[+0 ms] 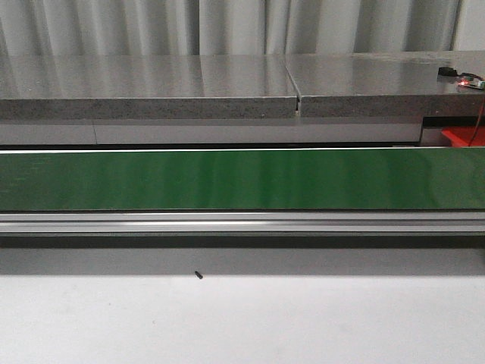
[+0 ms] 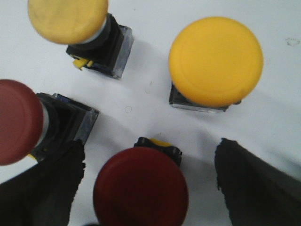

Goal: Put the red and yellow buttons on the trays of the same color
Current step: 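Lower the left gripper and grasp a red mushroom button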

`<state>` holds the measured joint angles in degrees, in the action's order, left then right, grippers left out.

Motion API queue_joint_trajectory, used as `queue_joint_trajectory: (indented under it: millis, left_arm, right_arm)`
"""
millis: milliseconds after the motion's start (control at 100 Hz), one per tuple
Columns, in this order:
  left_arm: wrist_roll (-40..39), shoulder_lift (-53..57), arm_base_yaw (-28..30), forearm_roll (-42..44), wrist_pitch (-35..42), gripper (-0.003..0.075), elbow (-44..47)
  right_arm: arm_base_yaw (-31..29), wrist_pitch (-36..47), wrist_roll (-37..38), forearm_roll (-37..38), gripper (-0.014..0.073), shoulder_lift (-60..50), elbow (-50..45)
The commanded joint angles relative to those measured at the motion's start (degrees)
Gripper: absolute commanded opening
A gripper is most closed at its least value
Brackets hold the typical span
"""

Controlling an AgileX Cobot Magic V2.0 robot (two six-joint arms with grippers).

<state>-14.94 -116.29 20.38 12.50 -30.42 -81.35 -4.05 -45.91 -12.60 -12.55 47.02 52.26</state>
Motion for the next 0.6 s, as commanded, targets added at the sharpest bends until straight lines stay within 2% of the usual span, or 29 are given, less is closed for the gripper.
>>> queue_joint_trajectory:
  millis: [0, 130, 200, 510, 590]
  left_arm:
    - [0.04, 3.12, 0.11, -0.29, 1.97, 0.0543, -1.89]
    - [0.04, 3.12, 0.11, -0.29, 1.97, 0.0541, -1.89]
    - [0.04, 3.12, 0.11, -0.29, 1.83, 0.0509, -1.89]
    - [0.04, 3.12, 0.11, -0.29, 1.20, 0.0221, -1.89]
    - [0.04, 3.36, 0.11, -0.29, 0.67, 0.0167, -1.89]
  right_arm:
    - [0.13, 3.16, -0.53, -0.13, -0.0068, -0.38, 1.47]
    - [0.13, 3.10, -0.53, -0.13, -0.0068, -0.38, 1.47]
    - [0.13, 3.10, -0.53, -0.13, -0.0068, -0.38, 1.47]
    - [0.13, 3.10, -0.53, -0.13, -0.0068, -0.38, 1.47]
    - [0.13, 3.10, -0.53, -0.13, -0.0068, -0.38, 1.47]
